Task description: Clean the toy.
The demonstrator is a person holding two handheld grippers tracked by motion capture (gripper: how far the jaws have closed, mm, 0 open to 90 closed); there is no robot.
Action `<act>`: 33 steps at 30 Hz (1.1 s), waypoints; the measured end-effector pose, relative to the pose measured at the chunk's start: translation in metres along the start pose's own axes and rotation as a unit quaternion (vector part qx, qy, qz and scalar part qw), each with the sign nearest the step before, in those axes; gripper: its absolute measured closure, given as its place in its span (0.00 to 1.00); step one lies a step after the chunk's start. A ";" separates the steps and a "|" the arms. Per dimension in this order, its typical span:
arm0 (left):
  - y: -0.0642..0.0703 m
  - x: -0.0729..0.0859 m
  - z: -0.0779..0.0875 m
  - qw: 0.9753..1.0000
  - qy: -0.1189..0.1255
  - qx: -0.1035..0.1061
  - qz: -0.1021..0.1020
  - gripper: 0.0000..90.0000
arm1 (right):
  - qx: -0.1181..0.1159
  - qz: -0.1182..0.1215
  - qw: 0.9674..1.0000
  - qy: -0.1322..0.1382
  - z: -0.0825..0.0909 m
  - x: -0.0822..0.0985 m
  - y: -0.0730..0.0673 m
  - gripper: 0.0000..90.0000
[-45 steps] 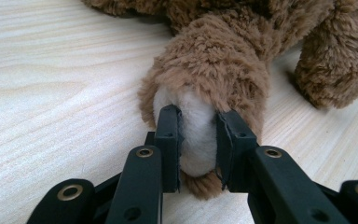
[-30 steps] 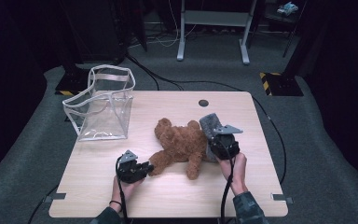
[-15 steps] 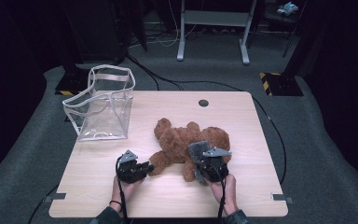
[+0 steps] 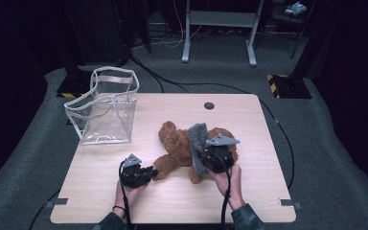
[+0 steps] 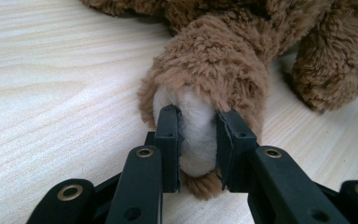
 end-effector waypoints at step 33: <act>0.000 0.000 0.000 1.000 0.000 0.001 0.002 0.81 | 0.009 0.018 0.996 -0.085 -0.052 0.043 -0.013 0.90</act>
Point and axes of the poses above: each handheld gripper's, and its own axes: z roughly backward along the jaws, x roughly out of its underside, y roughly to its right, the point moved 5 cm from there along -z, roughly forward along the jaws, and after that the axes turned 11 degrees about -x, right-handed, at the moved point
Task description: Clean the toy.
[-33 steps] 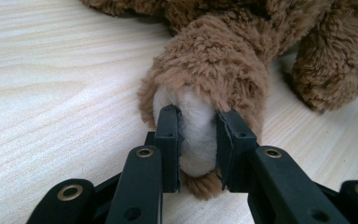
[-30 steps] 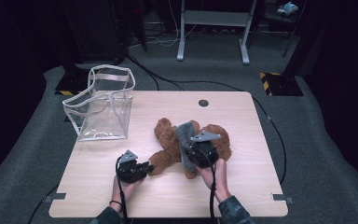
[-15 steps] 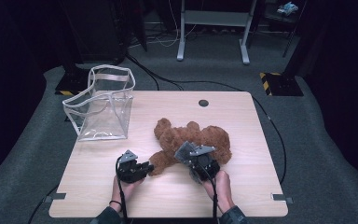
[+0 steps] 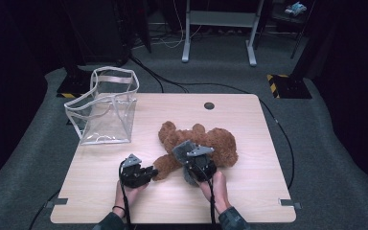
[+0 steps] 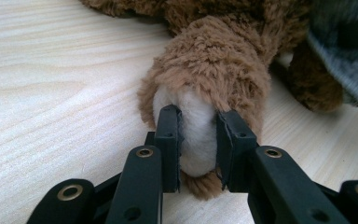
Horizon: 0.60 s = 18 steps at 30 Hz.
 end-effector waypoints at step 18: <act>0.000 0.000 0.000 1.000 0.000 0.000 0.000 0.81 | 0.043 -0.027 0.999 -0.001 0.051 0.038 0.022 0.91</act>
Point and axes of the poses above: each handheld gripper's, and its own axes: z roughly backward along the jaws, x roughly out of its underside, y roughly to its right, the point moved 5 cm from there along -z, roughly forward along the jaws, and after that the axes turned 11 degrees about -x, right-handed, at the moved point
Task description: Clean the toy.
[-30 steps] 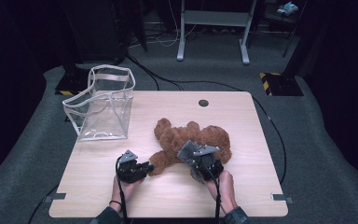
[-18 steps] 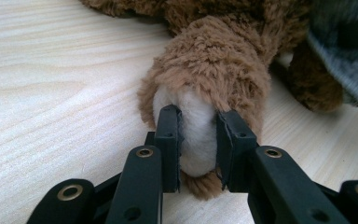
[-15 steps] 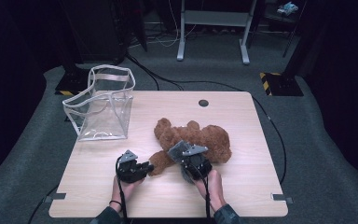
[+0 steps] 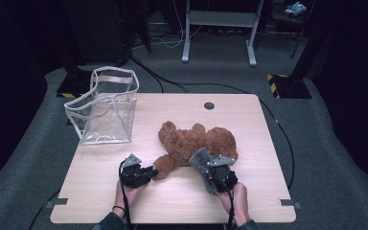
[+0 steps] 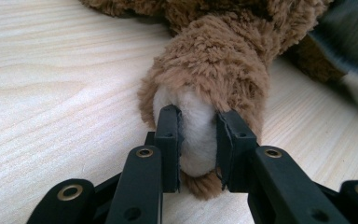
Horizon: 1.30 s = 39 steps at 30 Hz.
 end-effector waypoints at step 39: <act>0.000 0.000 0.000 1.000 0.000 0.000 -0.002 0.81 | -0.056 0.020 0.998 -0.002 -0.053 -0.061 -0.036 0.91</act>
Point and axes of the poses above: each handheld gripper's, and its own axes: z roughly backward along the jaws, x roughly out of its underside, y roughly to its right, the point moved 5 cm from there along -z, roughly forward along the jaws, and after that the axes turned 11 degrees about -x, right-handed, at the moved point
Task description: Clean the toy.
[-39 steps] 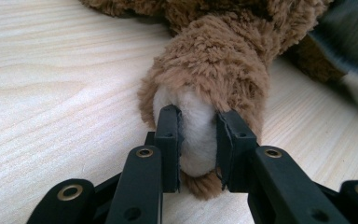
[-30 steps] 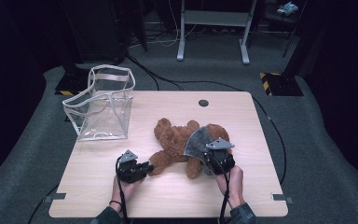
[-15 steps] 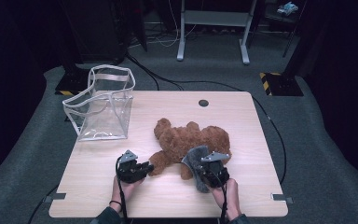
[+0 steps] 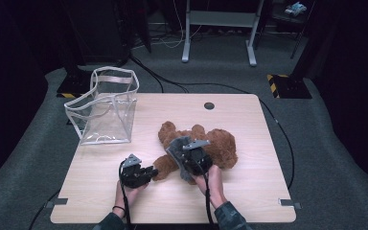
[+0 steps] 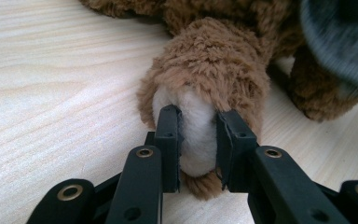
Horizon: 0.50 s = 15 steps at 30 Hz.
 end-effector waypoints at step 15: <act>0.000 0.000 0.000 1.000 0.000 0.001 0.001 0.80 | -0.036 0.010 0.999 0.008 -0.016 -0.001 -0.026 0.91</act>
Point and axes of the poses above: each handheld gripper's, and its own axes: z roughly backward along the jaws, x roughly out of its underside, y roughly to its right, the point moved 5 cm from there along -z, roughly forward along the jaws, and after that the axes turned 11 degrees about -x, right-handed, at the moved point
